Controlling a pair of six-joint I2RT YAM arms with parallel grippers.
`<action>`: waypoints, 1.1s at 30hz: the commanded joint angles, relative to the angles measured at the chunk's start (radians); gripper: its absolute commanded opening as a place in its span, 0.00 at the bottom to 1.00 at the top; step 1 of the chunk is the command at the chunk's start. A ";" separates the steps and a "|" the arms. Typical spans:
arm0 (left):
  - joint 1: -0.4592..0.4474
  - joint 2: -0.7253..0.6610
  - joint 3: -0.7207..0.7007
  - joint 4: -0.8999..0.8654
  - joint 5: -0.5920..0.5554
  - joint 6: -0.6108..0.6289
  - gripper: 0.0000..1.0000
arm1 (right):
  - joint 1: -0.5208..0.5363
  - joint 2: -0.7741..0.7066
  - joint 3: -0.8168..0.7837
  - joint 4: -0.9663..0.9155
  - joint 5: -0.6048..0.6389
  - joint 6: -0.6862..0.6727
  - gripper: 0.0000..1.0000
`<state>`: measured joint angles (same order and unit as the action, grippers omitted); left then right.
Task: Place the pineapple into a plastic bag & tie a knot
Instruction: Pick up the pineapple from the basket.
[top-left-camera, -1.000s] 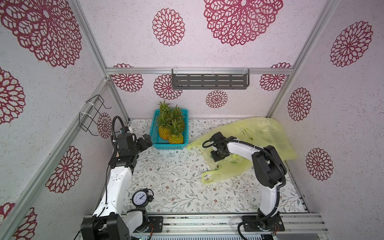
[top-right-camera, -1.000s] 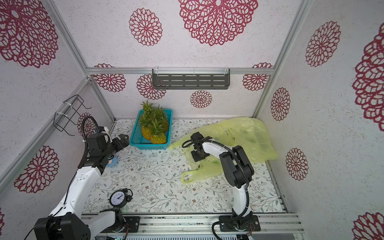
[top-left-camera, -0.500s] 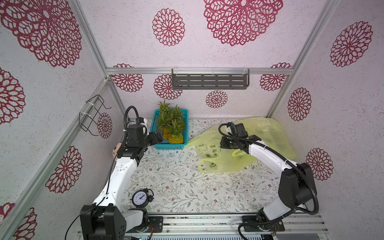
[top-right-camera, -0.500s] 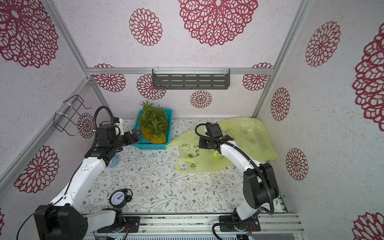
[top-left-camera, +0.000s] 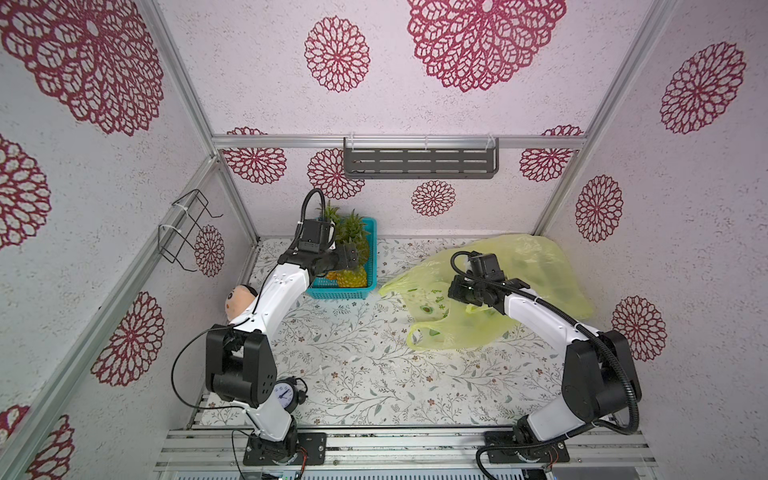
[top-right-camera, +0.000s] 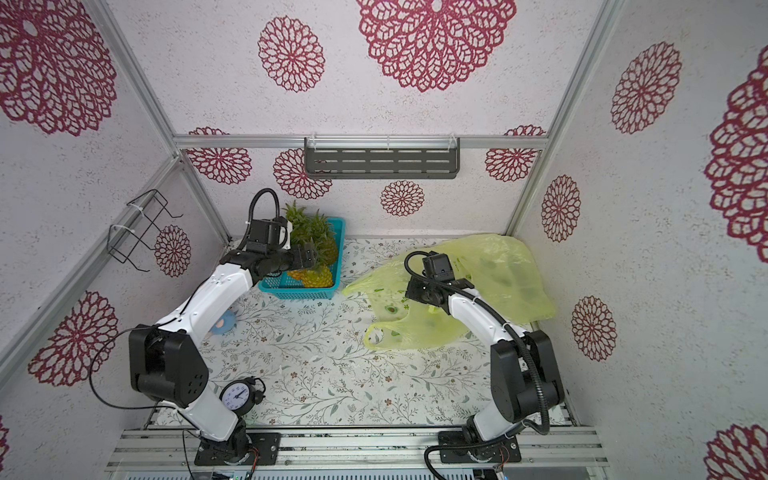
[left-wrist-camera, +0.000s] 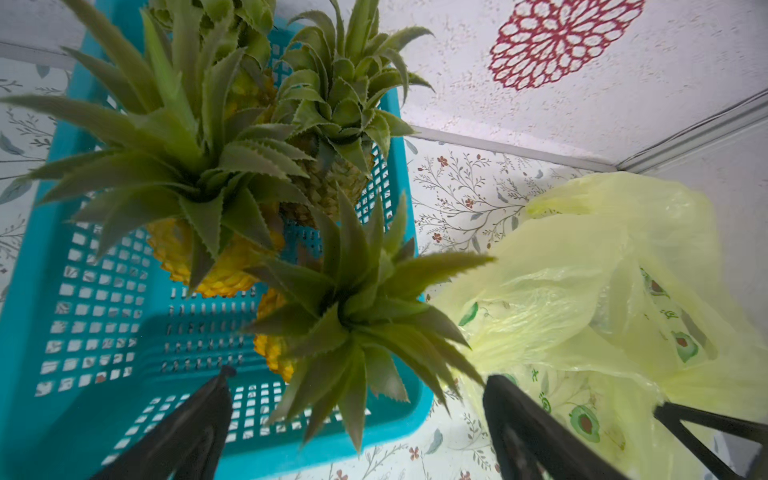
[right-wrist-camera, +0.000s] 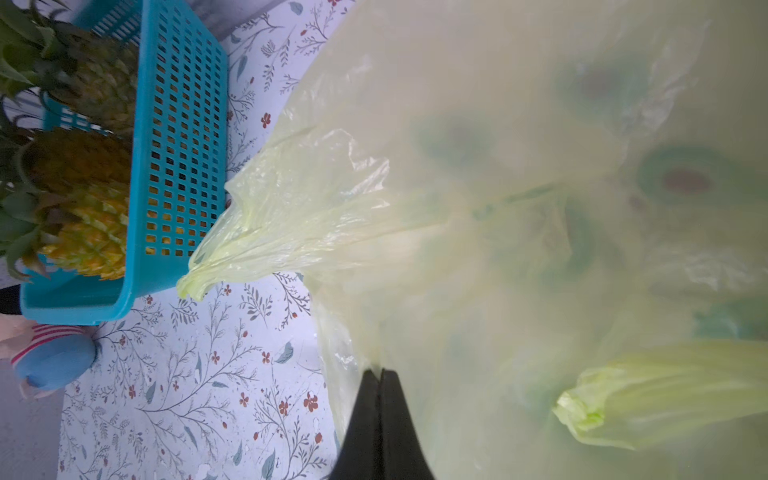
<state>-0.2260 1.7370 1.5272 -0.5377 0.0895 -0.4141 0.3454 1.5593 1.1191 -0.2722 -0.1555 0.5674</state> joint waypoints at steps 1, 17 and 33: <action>-0.003 0.065 0.086 -0.065 -0.020 -0.002 0.88 | -0.004 0.004 0.018 0.053 -0.040 0.018 0.00; -0.012 0.217 0.274 -0.118 -0.048 0.056 0.82 | -0.003 0.044 0.016 0.105 -0.078 0.033 0.00; -0.030 0.145 0.217 -0.011 0.090 0.221 0.74 | -0.004 0.041 -0.017 0.127 -0.082 0.047 0.00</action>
<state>-0.2501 1.9182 1.7500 -0.5888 0.1490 -0.2279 0.3447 1.6070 1.1110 -0.1719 -0.2256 0.6025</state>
